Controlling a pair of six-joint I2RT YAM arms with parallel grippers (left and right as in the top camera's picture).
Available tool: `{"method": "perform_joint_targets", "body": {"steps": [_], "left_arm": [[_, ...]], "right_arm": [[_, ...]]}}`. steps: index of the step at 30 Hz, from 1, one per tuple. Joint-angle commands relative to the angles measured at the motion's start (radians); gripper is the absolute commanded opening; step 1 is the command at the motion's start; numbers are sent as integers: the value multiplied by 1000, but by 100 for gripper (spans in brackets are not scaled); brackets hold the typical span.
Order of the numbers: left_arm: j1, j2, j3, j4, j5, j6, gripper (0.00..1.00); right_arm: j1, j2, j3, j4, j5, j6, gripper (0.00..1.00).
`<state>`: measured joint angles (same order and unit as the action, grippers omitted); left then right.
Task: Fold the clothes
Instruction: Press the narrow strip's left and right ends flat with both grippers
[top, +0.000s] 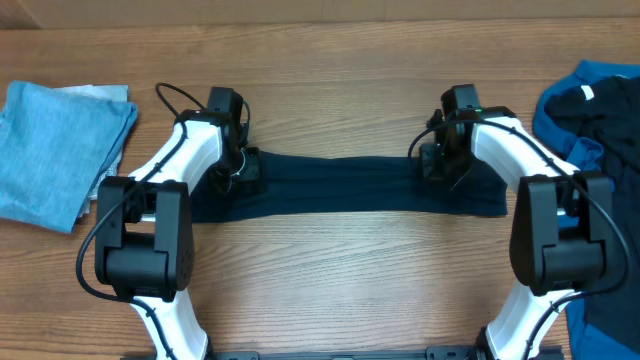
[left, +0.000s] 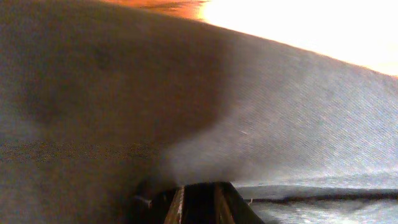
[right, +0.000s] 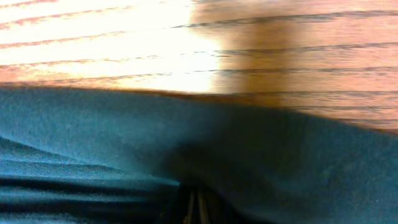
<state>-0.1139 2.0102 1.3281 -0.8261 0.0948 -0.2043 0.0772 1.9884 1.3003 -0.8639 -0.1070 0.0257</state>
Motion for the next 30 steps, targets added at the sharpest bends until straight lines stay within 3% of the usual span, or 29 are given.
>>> {"method": "perform_joint_targets", "body": {"steps": [1, 4, 8, 15, 19, 20, 21, 23, 25, 26, 27, 28, 30], "left_arm": [[66, 24, -43, -7, -129, -2, 21], [74, 24, -44, -7, -129, -2, 21], [76, 25, -44, -8, -181, -2, 22], [76, 25, -43, -6, -209, 3, 24], [76, 24, 31, -24, -175, 13, 31], [76, 24, 80, -52, -156, 14, 32], [76, 24, 136, -81, -137, 14, 35], [76, 24, 267, -148, -84, 14, 54], [74, 24, 390, -220, 18, 14, 63], [72, 24, 426, -243, 49, 14, 62], [70, 24, 438, -248, 61, 14, 59], [65, 24, 438, -247, 68, 13, 52], [57, 25, 396, -216, 35, 14, 25]], "right_arm": [[-113, 22, -35, -1, 188, 5, 4], [-146, 22, 5, -16, 175, 5, 6], [-148, 22, 72, -20, 143, 5, 19], [-150, 22, 77, -21, 143, 5, 20], [-150, 22, 240, -90, 116, 6, 24], [-150, 22, 298, -120, 117, 6, 31], [-150, 22, 340, -143, 116, 6, 35], [-150, 22, 420, -216, 100, 6, 37], [-148, 22, 449, -293, 9, 6, 37], [-148, 22, 449, -328, -46, 6, 35], [-146, 22, 444, -355, -95, 6, 25], [-144, 22, 436, -379, -167, 6, 4], [-121, 22, 402, -384, -231, 4, 4]]}}
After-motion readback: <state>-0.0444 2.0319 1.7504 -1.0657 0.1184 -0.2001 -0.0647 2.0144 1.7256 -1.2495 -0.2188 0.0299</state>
